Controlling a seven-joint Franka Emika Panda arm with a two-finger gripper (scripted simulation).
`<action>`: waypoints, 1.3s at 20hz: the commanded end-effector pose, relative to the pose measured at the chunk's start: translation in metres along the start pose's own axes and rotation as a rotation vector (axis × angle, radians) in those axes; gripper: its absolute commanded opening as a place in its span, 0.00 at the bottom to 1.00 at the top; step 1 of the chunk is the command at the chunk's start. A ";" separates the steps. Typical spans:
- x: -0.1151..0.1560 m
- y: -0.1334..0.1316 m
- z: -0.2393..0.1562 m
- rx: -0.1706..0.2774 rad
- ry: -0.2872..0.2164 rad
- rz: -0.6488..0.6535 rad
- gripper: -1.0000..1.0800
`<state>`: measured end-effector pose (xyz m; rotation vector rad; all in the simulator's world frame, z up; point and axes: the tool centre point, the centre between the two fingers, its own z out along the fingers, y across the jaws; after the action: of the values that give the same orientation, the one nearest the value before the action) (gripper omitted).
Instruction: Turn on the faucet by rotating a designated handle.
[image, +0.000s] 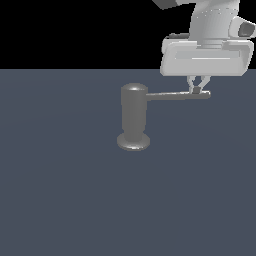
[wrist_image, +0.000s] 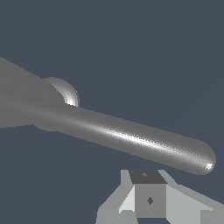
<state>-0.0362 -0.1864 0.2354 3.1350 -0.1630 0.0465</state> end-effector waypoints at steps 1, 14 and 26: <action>0.000 0.016 0.012 -0.001 -0.022 0.019 0.00; 0.036 0.010 0.001 0.005 -0.001 -0.014 0.00; 0.071 0.009 0.005 0.004 -0.008 -0.005 0.00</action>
<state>0.0265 -0.2054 0.2355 3.1394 -0.1625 0.0354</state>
